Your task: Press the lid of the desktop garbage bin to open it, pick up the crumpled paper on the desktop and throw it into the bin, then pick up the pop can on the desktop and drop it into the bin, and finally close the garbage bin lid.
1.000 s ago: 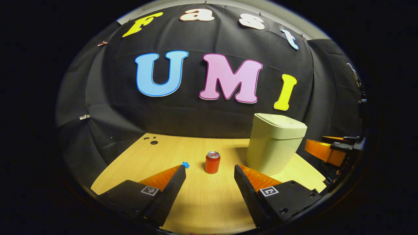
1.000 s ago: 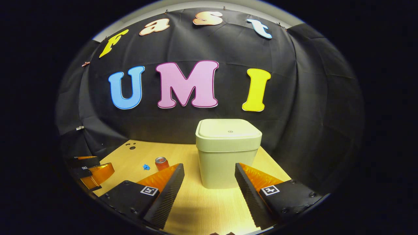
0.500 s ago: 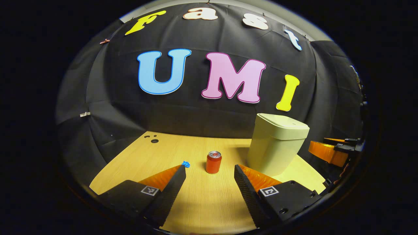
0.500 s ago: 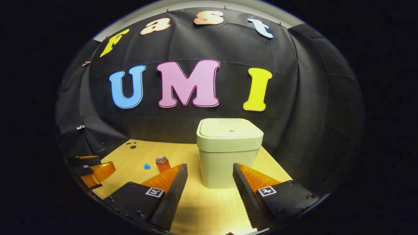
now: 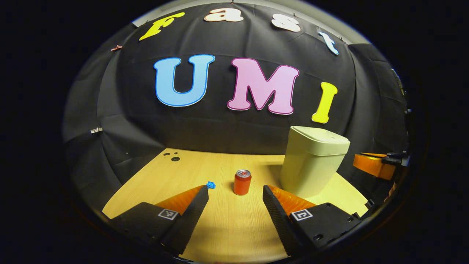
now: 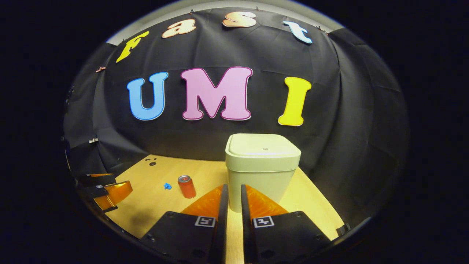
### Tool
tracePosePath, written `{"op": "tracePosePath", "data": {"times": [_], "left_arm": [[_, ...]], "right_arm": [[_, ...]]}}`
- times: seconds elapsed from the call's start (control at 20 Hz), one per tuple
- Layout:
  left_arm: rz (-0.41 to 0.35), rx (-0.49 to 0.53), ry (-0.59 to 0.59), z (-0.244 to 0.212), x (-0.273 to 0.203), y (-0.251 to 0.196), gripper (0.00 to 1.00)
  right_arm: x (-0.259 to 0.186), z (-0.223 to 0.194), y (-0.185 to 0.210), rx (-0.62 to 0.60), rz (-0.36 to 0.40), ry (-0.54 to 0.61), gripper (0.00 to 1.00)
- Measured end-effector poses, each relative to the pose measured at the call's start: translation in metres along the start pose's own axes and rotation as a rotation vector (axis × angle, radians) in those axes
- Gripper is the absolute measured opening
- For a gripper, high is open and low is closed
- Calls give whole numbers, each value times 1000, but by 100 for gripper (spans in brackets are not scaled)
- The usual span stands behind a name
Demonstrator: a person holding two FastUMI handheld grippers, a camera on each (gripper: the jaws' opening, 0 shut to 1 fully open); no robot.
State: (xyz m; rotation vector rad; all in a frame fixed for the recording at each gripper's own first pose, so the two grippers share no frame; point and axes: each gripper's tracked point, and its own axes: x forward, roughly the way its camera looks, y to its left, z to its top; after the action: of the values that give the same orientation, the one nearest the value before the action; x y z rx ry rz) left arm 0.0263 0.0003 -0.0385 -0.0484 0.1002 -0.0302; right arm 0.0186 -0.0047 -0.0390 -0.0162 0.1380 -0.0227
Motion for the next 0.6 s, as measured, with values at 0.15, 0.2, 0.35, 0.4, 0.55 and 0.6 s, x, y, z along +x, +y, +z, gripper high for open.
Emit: {"op": "tracePosePath", "data": {"times": [0.15,0.2,0.35,0.4,0.55,0.6], "left_arm": [[-15,1,3,-1,0,-4,96],[-17,4,2,0,0,-4,96],[-21,14,-2,0,0,-8,96],[-22,16,-1,0,1,-8,96],[-38,7,3,-2,0,-13,96],[-49,-3,1,-1,-1,-16,96]], "right_arm": [[1,3,-5,3,-8,-10,17],[2,2,-8,1,-15,-6,17],[-2,3,-4,-6,7,-6,6],[7,3,-4,-13,22,-3,6],[6,10,3,6,66,-7,5],[9,13,2,3,72,-16,5]]}}
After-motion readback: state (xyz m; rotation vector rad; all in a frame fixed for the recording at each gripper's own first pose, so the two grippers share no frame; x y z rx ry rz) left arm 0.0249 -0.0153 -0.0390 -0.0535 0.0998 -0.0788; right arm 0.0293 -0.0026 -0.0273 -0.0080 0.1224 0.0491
